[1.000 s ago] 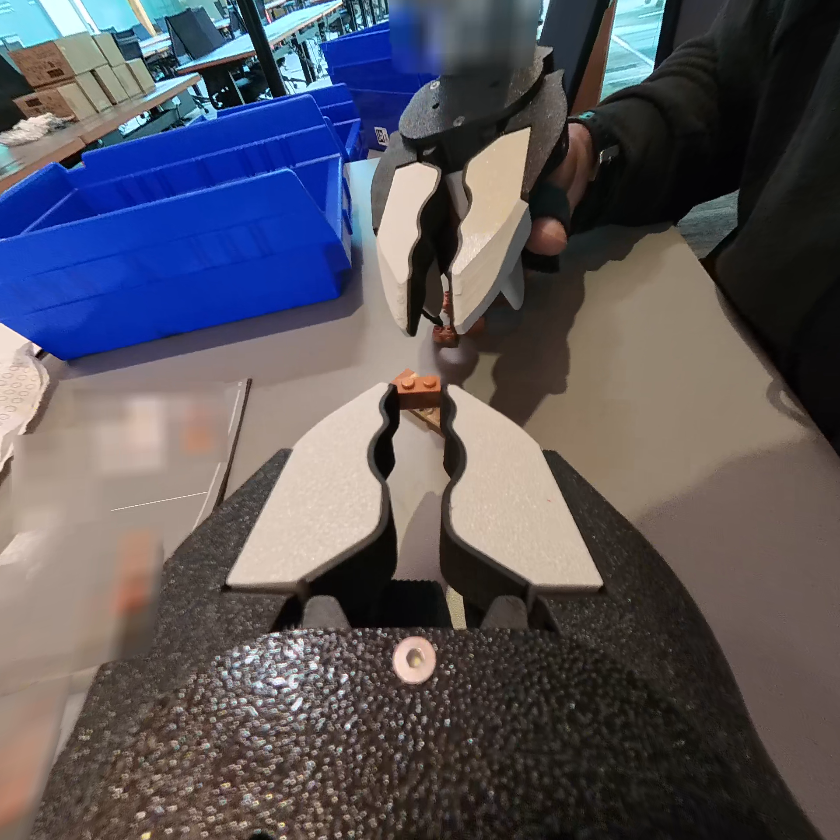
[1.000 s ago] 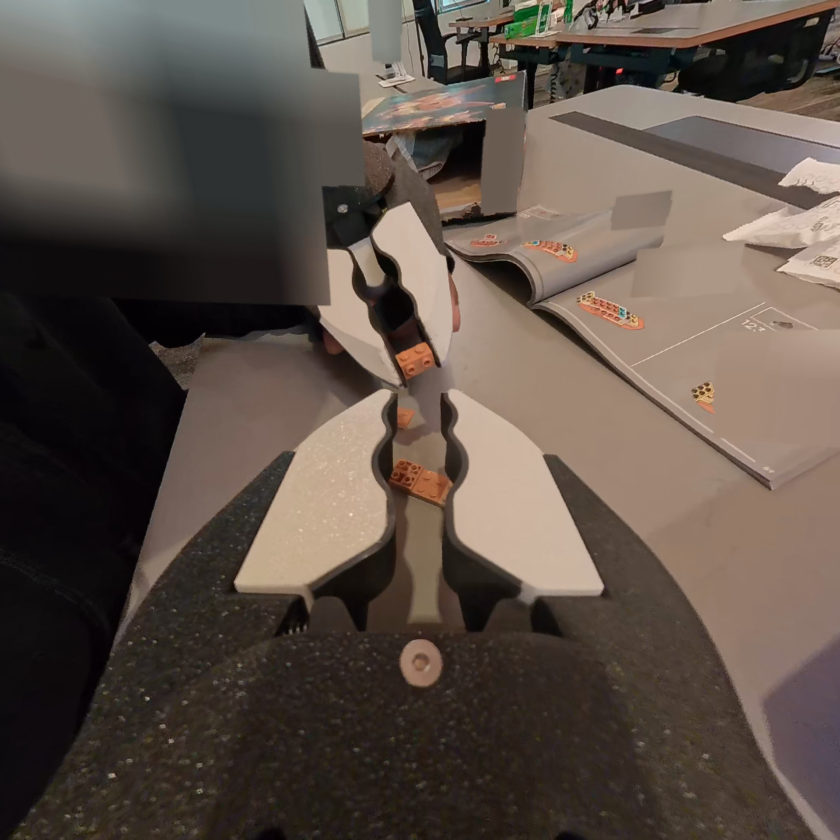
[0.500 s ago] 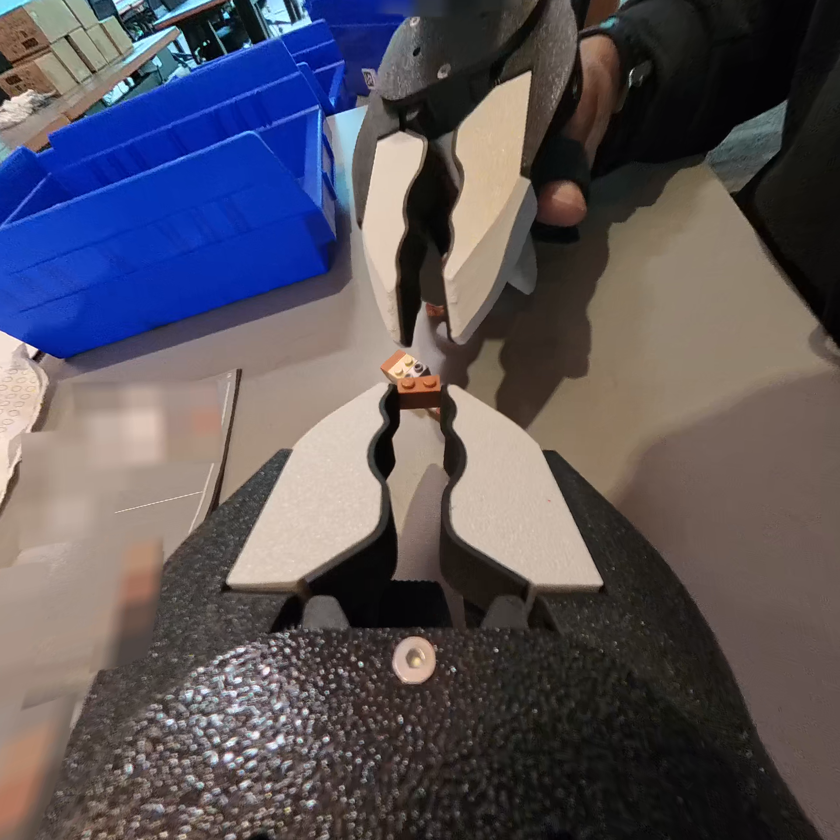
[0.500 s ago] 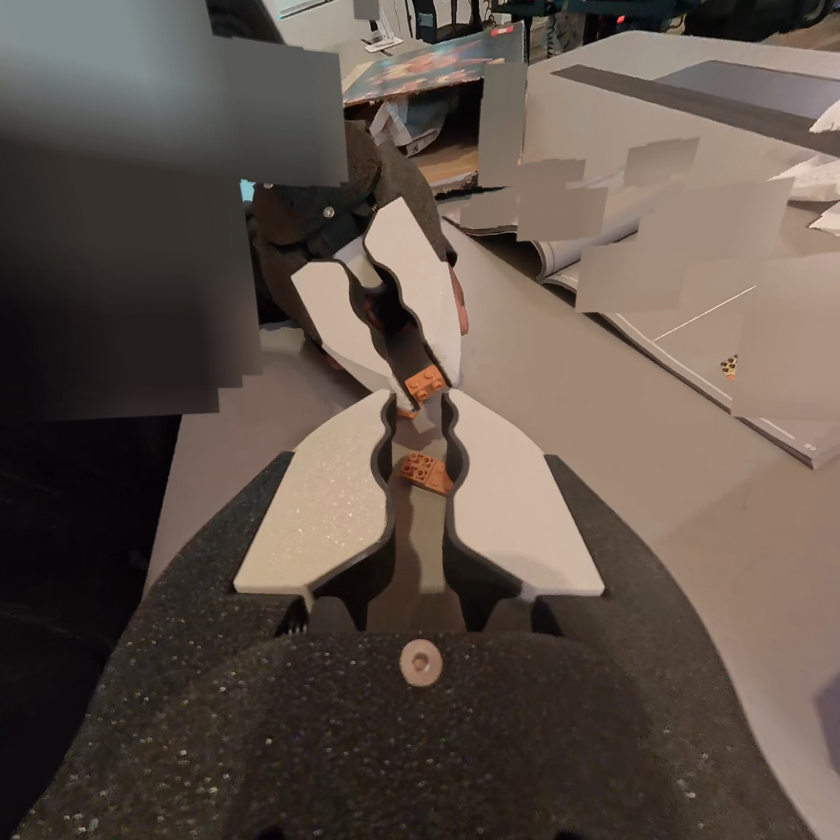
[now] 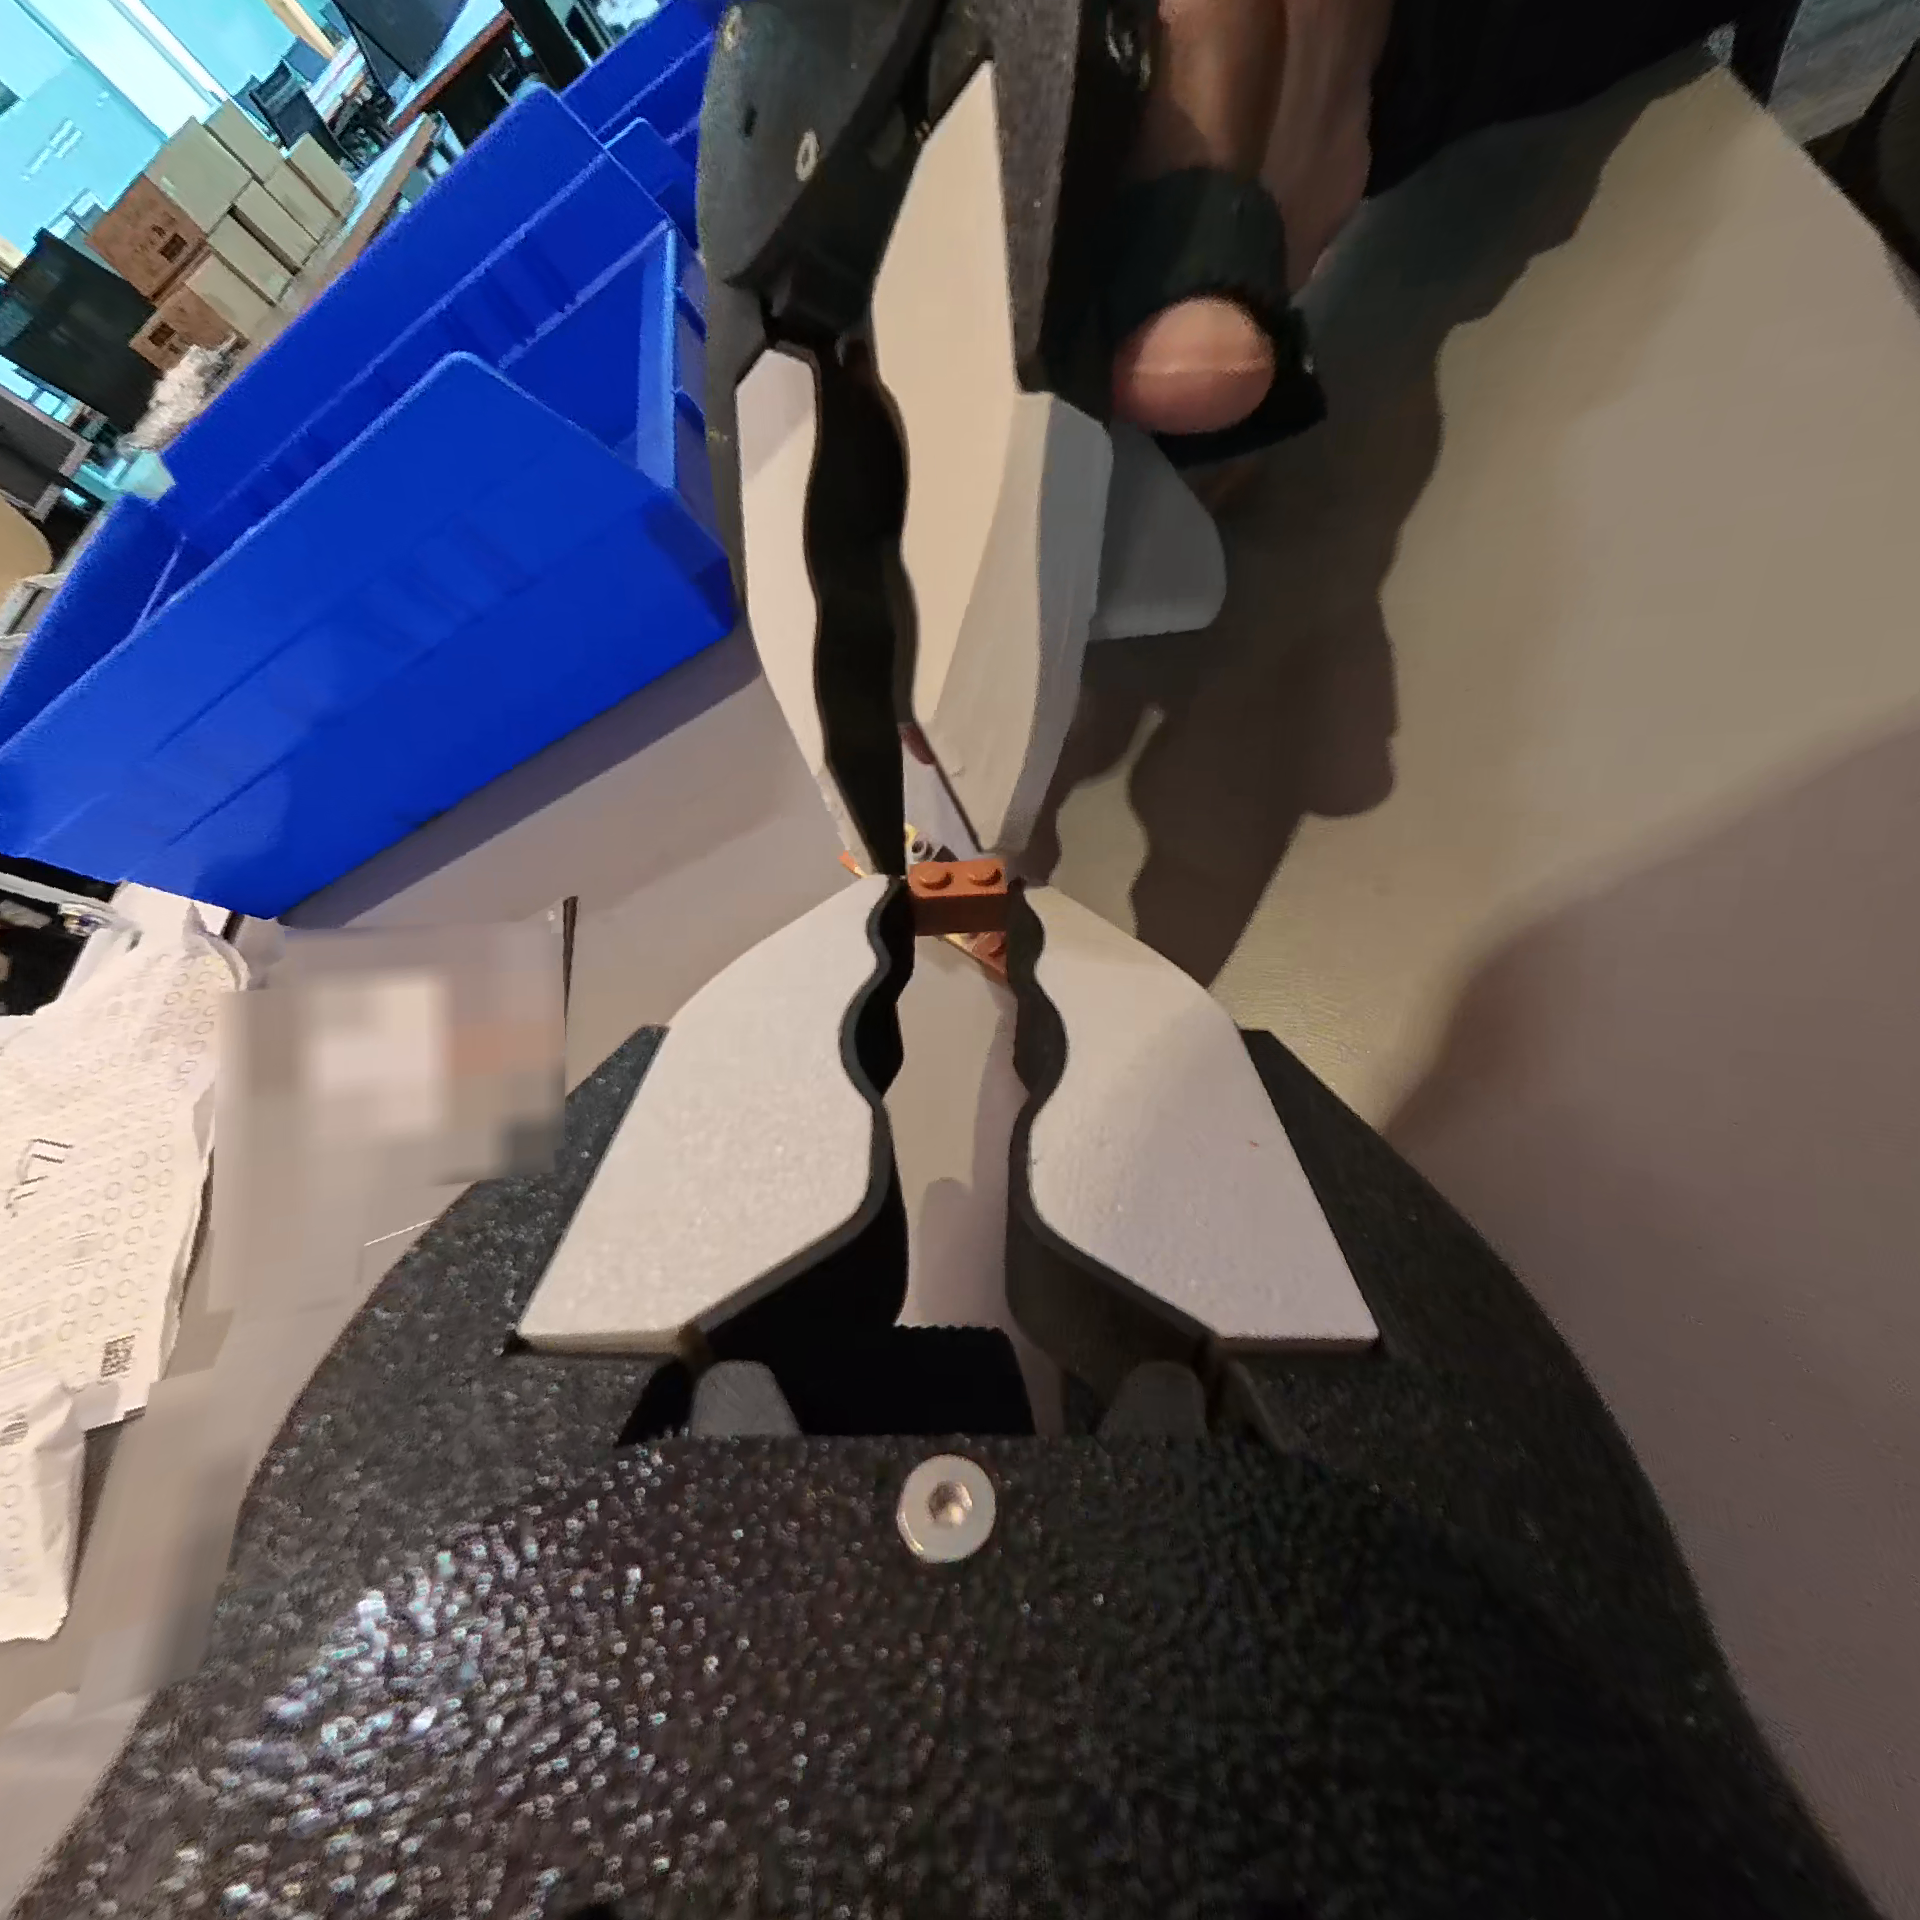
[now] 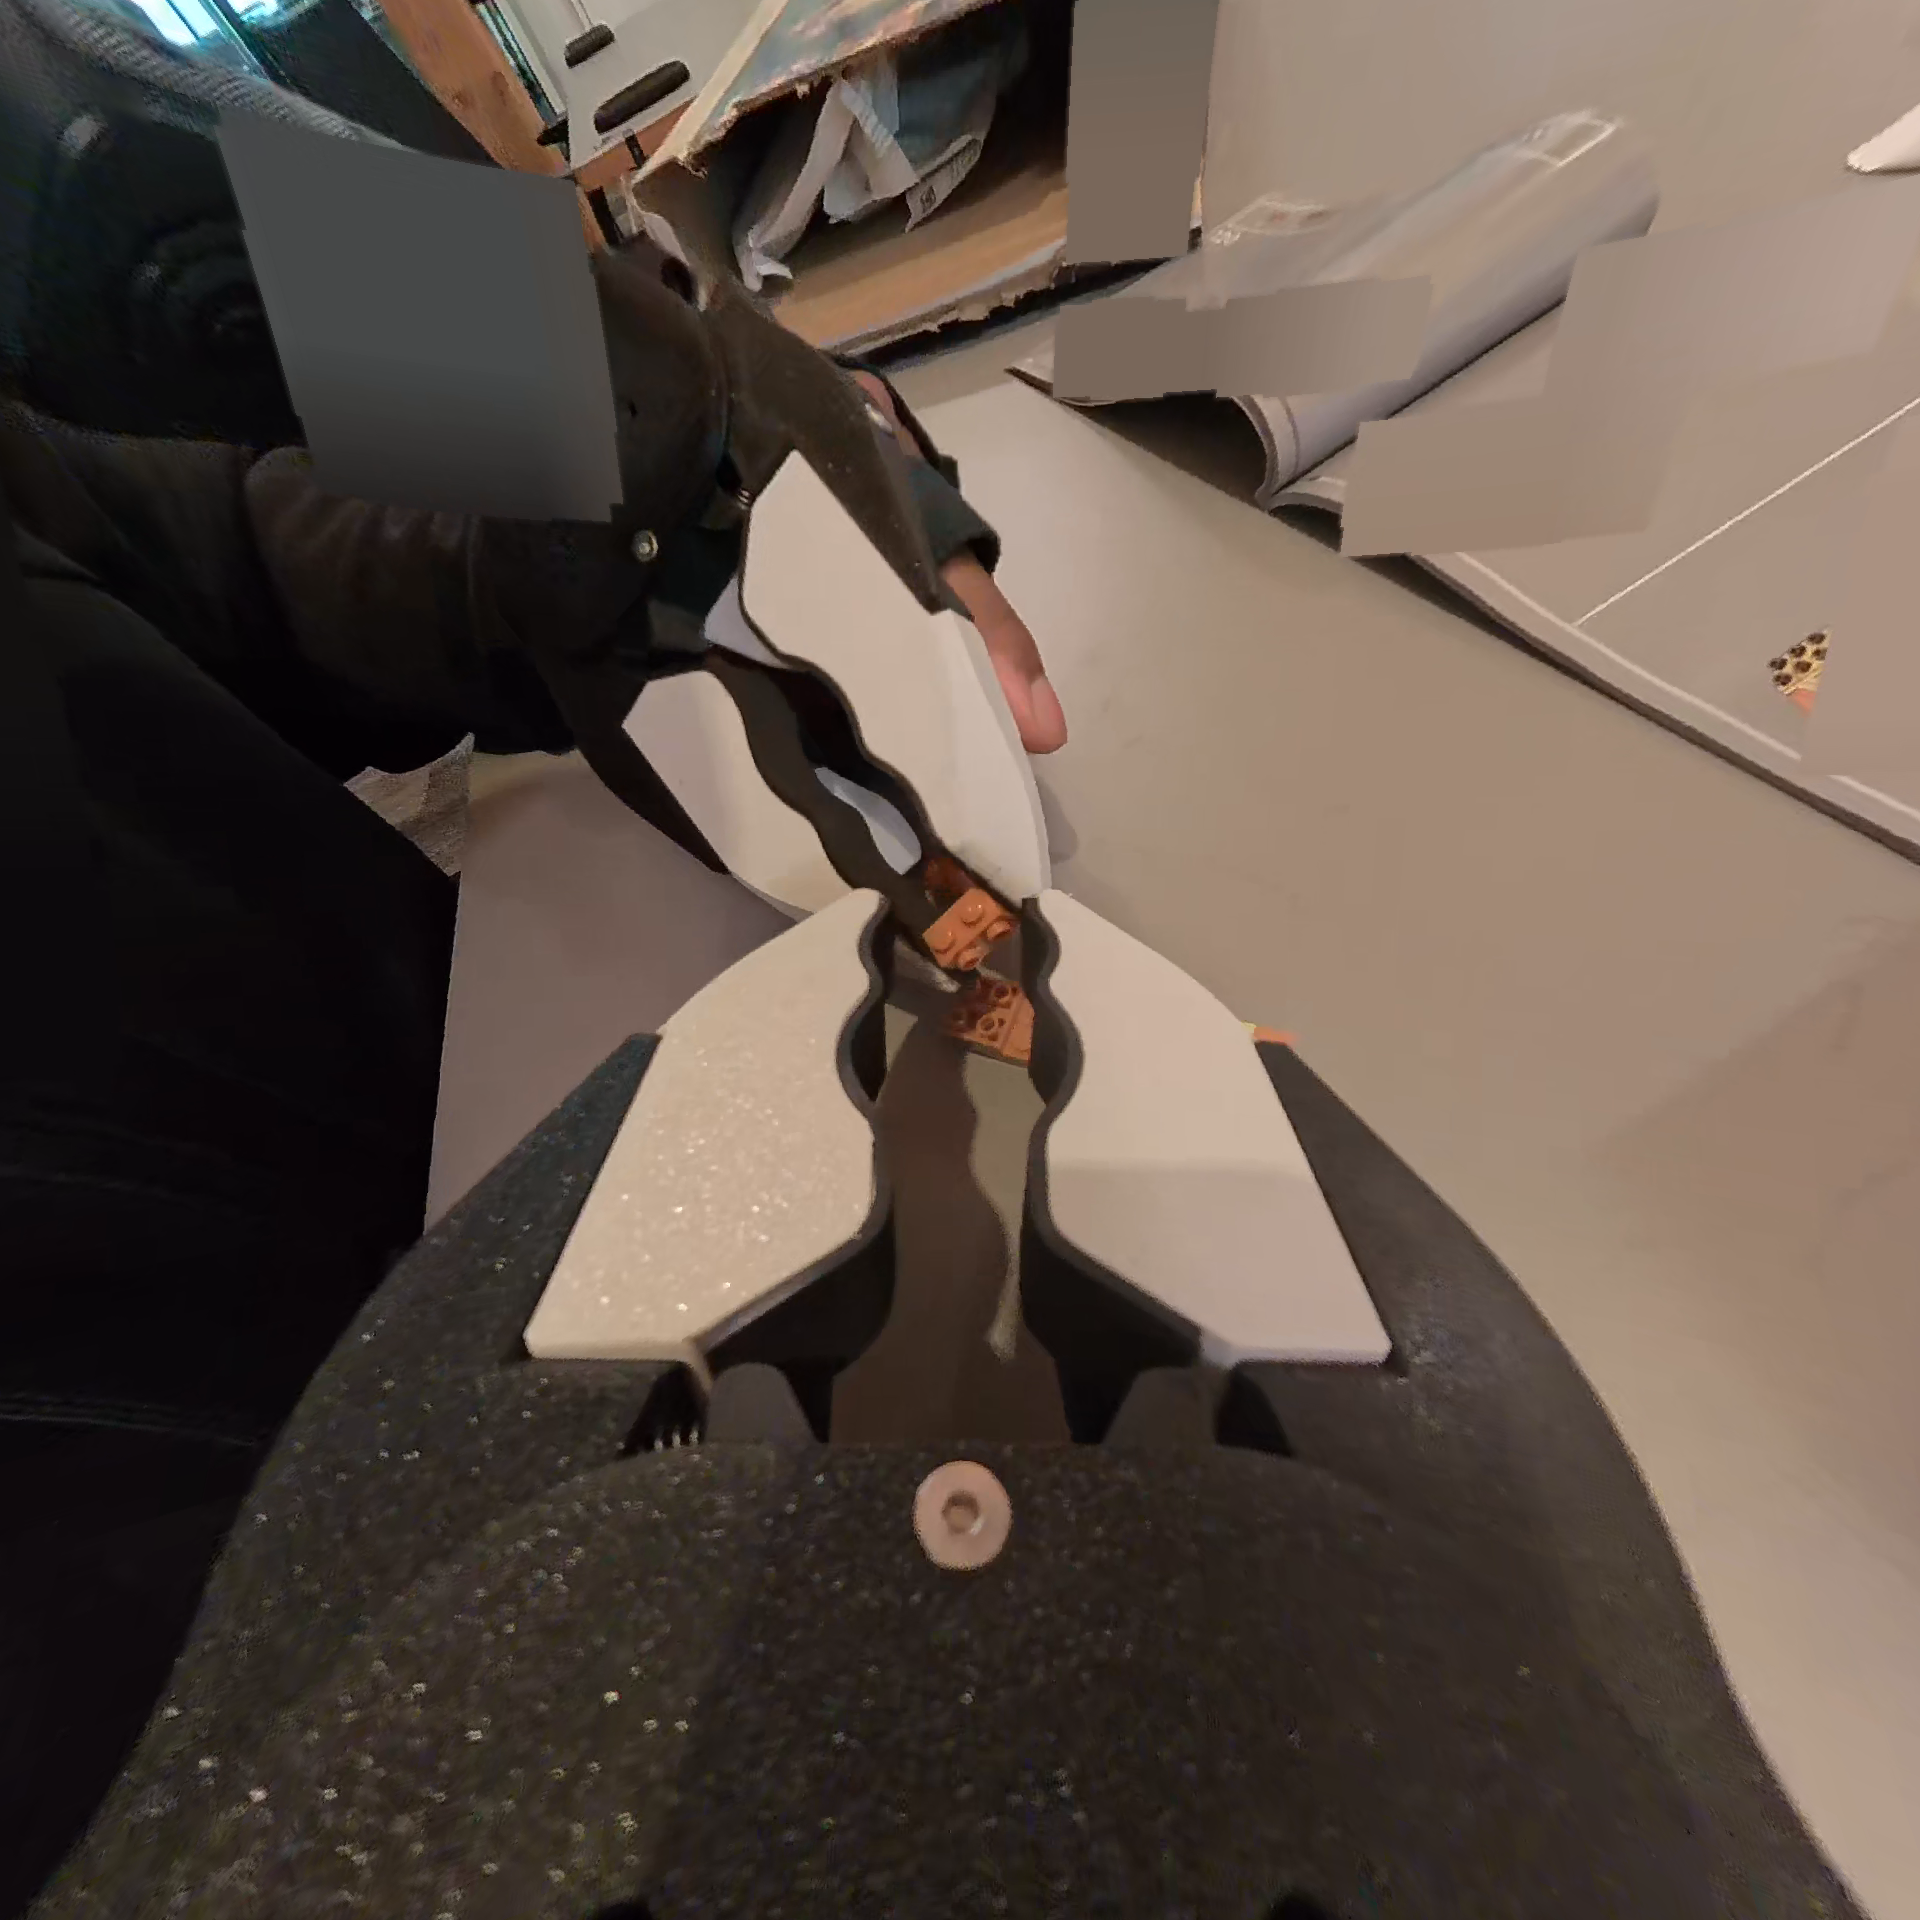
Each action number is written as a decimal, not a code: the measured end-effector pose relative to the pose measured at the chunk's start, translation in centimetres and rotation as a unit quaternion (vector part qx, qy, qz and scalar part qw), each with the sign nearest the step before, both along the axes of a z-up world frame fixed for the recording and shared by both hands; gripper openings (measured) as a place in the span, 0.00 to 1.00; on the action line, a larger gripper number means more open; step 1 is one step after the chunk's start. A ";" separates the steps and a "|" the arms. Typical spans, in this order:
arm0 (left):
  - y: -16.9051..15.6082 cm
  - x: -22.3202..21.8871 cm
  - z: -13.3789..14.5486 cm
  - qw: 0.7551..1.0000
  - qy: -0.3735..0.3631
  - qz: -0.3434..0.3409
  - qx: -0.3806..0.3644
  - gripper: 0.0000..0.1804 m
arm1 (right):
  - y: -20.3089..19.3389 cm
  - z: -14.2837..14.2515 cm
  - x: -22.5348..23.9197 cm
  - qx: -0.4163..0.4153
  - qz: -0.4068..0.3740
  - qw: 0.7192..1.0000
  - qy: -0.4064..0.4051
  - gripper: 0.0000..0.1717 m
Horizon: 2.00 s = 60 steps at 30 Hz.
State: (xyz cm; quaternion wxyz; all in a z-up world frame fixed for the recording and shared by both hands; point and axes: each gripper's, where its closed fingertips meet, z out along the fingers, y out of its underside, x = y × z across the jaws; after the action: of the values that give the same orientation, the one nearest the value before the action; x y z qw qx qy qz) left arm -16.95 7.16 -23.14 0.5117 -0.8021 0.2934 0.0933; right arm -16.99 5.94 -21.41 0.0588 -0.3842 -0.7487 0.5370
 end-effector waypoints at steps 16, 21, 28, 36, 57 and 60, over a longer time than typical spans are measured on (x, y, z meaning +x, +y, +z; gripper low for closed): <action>0.1 0.0 0.3 1.000 -0.017 0.004 0.001 0.09 | 1.3 0.7 0.6 0.108 0.048 0.988 0.099 0.08; -0.4 0.2 1.3 0.990 -0.139 -0.015 -0.025 0.09 | 1.7 1.0 0.9 0.132 0.092 0.971 0.175 0.08; -1.0 0.8 2.1 0.966 -0.237 -0.062 -0.086 0.09 | 0.8 1.8 1.1 0.191 0.148 0.926 0.291 0.11; -1.0 2.0 2.4 0.942 -0.280 -0.117 -0.144 0.09 | 0.1 2.2 1.8 0.234 0.202 0.877 0.369 0.12; -0.4 2.7 2.0 0.911 -0.349 -0.127 -0.177 0.09 | -0.1 1.2 2.0 0.320 0.160 0.799 0.483 0.06; -0.3 2.5 1.9 0.915 -0.344 -0.121 -0.175 0.10 | 0.0 1.1 1.9 0.323 0.159 0.799 0.481 0.06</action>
State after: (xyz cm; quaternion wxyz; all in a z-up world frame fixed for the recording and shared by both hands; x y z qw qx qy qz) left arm -14.47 6.86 -21.22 0.4399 -0.8196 0.2061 -0.3037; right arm -15.09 5.98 -20.33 0.4461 0.0889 -0.8046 0.3817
